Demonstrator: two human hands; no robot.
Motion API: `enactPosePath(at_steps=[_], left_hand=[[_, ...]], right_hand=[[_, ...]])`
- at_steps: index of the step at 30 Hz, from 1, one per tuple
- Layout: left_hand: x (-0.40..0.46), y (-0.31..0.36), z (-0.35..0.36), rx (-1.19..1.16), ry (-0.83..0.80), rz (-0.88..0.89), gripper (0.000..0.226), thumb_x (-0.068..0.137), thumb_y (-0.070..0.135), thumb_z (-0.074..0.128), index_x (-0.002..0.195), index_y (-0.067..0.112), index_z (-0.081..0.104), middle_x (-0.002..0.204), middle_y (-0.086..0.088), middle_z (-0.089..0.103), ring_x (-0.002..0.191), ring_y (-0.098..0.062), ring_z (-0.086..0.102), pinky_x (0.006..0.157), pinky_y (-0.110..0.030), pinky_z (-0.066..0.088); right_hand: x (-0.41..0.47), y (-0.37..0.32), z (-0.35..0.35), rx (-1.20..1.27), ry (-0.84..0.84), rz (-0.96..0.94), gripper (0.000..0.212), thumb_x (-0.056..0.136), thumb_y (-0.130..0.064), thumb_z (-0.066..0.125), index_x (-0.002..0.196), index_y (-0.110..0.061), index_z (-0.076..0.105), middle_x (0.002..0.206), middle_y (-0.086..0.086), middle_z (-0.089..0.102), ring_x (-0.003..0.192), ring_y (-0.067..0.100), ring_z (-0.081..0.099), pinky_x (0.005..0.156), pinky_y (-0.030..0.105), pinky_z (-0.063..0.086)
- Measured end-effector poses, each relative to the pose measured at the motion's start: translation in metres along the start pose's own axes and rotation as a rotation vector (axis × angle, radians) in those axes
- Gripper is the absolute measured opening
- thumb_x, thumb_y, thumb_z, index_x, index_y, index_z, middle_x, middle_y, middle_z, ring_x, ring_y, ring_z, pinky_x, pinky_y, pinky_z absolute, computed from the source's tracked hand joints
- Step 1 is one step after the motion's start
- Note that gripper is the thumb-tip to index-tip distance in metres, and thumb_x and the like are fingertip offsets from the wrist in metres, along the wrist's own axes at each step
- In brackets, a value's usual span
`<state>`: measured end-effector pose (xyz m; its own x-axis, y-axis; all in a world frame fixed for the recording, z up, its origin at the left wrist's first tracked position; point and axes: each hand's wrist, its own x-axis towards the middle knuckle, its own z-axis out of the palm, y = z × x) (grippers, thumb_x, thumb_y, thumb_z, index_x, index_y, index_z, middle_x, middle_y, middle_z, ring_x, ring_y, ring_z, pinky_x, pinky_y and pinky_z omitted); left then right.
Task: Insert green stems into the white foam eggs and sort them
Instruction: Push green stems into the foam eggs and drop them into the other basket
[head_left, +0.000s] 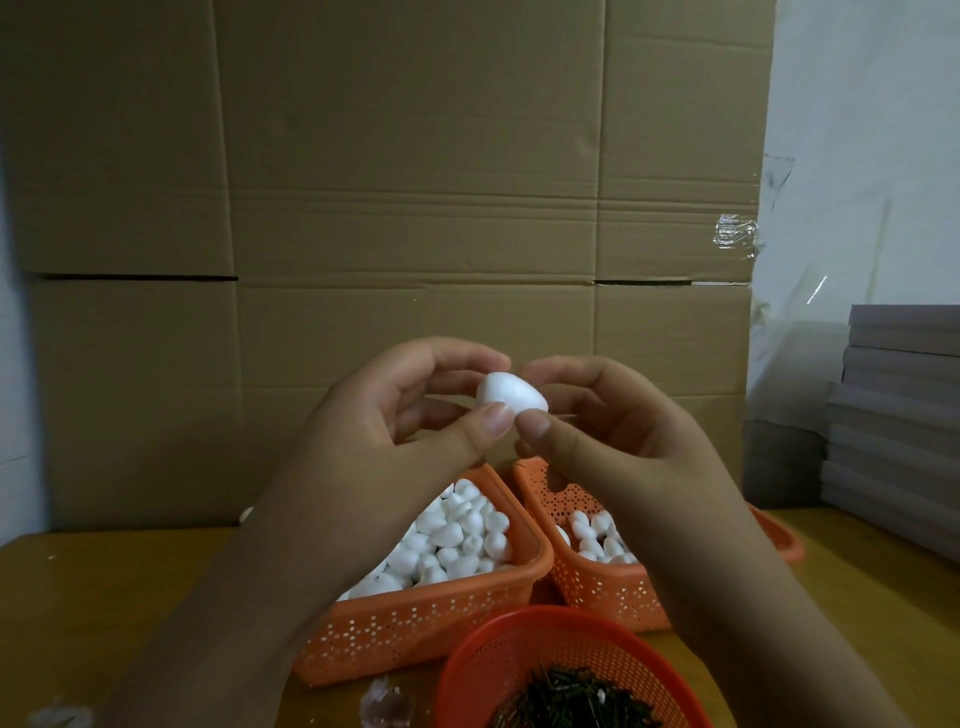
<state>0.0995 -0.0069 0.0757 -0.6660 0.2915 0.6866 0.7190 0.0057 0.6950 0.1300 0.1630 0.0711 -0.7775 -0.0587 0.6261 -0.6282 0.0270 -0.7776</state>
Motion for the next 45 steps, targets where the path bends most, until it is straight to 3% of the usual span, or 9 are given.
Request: enactPosePath(at_steps=[8, 15, 18, 23, 26, 30, 37, 41, 45], left_hand=[[0.000, 0.002, 0.000, 0.013, 0.003, 0.046, 0.034, 0.072, 0.026, 0.073, 0.103, 0.041, 0.068, 0.107, 0.012, 0.071, 0.098, -0.005, 0.069, 0.078, -0.016, 0.053], [-0.004, 0.013, 0.009, 0.168, 0.097, 0.122, 0.028, 0.071, 0.040, 0.071, 0.098, 0.048, 0.068, 0.102, 0.021, 0.069, 0.093, -0.002, 0.068, 0.076, -0.021, 0.057], [-0.005, 0.017, 0.011, 0.283, 0.117, 0.215, 0.024, 0.074, 0.036, 0.071, 0.097, 0.044, 0.070, 0.105, 0.024, 0.066, 0.101, -0.002, 0.064, 0.084, -0.018, 0.051], [-0.005, 0.014, 0.012, 0.734, 0.199, 0.361, 0.028, 0.080, 0.035, 0.067, 0.107, 0.040, 0.066, 0.106, 0.024, 0.061, 0.103, 0.001, 0.054, 0.085, -0.011, 0.039], [-0.003, 0.010, 0.016, 0.889, 0.220, 0.413, 0.032, 0.081, 0.031, 0.067, 0.112, 0.032, 0.063, 0.103, 0.024, 0.056, 0.101, -0.002, 0.049, 0.082, -0.011, 0.034], [-0.005, 0.009, 0.020, 0.856, 0.219, 0.401, 0.020, 0.081, 0.040, 0.061, 0.099, 0.035, 0.055, 0.101, 0.021, 0.050, 0.093, 0.001, 0.048, 0.074, -0.021, 0.039], [-0.008, 0.009, 0.018, 0.440, 0.152, 0.182, 0.027, 0.074, 0.047, 0.068, 0.099, 0.051, 0.060, 0.102, 0.026, 0.064, 0.099, 0.002, 0.061, 0.076, -0.007, 0.044], [-0.008, 0.007, 0.016, 0.498, 0.187, 0.187, 0.029, 0.075, 0.046, 0.065, 0.102, 0.054, 0.058, 0.104, 0.035, 0.062, 0.100, 0.008, 0.060, 0.076, -0.015, 0.046], [-0.006, 0.005, 0.012, 0.524, 0.220, 0.204, 0.027, 0.079, 0.043, 0.064, 0.104, 0.052, 0.058, 0.105, 0.038, 0.060, 0.100, 0.011, 0.058, 0.078, -0.005, 0.043]], right_hand=[[0.002, 0.005, -0.003, 0.050, 0.026, 0.047, 0.038, 0.068, -0.042, 0.064, 0.098, -0.021, 0.073, 0.080, 0.000, 0.072, 0.073, 0.009, 0.067, 0.065, 0.021, 0.054], [0.008, 0.016, 0.001, 0.527, -0.258, 0.256, 0.038, 0.090, -0.030, 0.056, 0.121, -0.010, 0.065, 0.099, 0.006, 0.066, 0.085, 0.011, 0.063, 0.078, 0.025, 0.049], [0.011, 0.022, 0.006, 0.653, -0.335, 0.301, 0.031, 0.090, -0.028, 0.054, 0.113, -0.016, 0.071, 0.099, 0.003, 0.069, 0.086, 0.012, 0.067, 0.072, 0.022, 0.052], [0.013, 0.028, 0.004, 0.487, -0.135, 0.259, 0.020, 0.093, -0.025, 0.056, 0.096, -0.019, 0.075, 0.087, 0.001, 0.069, 0.078, 0.010, 0.067, 0.067, 0.022, 0.054], [0.014, 0.025, 0.003, 0.439, -0.076, 0.246, 0.028, 0.081, -0.040, 0.061, 0.087, -0.019, 0.078, 0.083, 0.002, 0.069, 0.075, 0.010, 0.065, 0.063, 0.022, 0.053], [0.011, 0.026, 0.005, 0.345, -0.168, 0.179, 0.033, 0.080, -0.050, 0.064, 0.098, -0.026, 0.077, 0.095, -0.003, 0.074, 0.092, 0.009, 0.067, 0.074, 0.022, 0.054], [0.011, 0.025, 0.009, 0.642, -0.369, 0.256, 0.038, 0.093, -0.044, 0.045, 0.109, -0.023, 0.072, 0.107, -0.002, 0.071, 0.096, 0.010, 0.065, 0.086, 0.032, 0.050], [0.008, 0.026, -0.001, 0.367, -0.354, 0.303, 0.042, 0.099, -0.045, 0.041, 0.111, -0.016, 0.071, 0.105, 0.002, 0.071, 0.092, 0.016, 0.067, 0.080, 0.030, 0.053], [0.006, 0.033, -0.023, -0.532, -0.463, 0.268, 0.025, 0.095, -0.039, 0.054, 0.096, -0.023, 0.072, 0.092, -0.003, 0.073, 0.084, 0.014, 0.069, 0.078, 0.031, 0.058]])
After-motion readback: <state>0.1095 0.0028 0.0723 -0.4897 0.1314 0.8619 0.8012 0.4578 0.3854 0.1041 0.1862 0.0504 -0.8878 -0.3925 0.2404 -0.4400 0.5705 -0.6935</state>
